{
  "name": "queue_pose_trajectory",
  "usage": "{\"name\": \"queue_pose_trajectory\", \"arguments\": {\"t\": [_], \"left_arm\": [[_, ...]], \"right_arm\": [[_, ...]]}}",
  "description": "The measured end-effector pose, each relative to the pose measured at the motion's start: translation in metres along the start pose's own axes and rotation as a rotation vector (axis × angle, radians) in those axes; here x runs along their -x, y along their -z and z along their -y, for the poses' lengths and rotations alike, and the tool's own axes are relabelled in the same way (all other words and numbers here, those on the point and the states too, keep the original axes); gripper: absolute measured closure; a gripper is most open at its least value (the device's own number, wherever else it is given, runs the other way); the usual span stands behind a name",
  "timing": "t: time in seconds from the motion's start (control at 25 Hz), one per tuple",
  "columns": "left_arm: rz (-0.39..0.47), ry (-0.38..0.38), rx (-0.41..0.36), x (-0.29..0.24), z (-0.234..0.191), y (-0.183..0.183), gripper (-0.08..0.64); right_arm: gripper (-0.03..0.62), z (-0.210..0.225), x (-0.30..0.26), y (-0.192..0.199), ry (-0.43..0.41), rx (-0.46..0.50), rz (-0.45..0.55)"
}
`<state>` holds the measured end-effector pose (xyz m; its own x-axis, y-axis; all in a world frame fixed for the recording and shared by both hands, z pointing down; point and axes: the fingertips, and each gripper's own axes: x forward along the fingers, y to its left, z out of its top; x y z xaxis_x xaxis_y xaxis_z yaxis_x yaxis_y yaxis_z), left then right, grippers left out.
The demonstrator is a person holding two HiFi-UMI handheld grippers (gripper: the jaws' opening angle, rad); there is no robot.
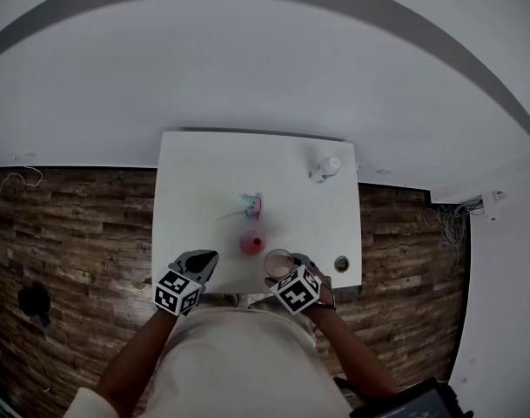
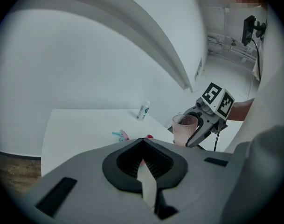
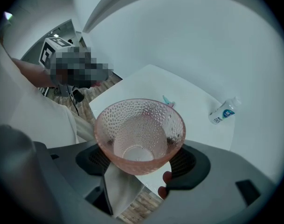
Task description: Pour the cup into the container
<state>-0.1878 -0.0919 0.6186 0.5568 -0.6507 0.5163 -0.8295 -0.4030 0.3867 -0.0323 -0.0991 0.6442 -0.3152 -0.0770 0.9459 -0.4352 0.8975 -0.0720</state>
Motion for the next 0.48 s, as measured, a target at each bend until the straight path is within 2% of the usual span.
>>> {"name": "queue_pose_trajectory", "arguments": {"t": [0.48], "left_arm": [[0.02,-0.016,0.043,0.001,-0.013,0.001,0.549]], "right_arm": [[0.229,0.003,-0.006,-0.001,-0.024,0.026,-0.111]]}}
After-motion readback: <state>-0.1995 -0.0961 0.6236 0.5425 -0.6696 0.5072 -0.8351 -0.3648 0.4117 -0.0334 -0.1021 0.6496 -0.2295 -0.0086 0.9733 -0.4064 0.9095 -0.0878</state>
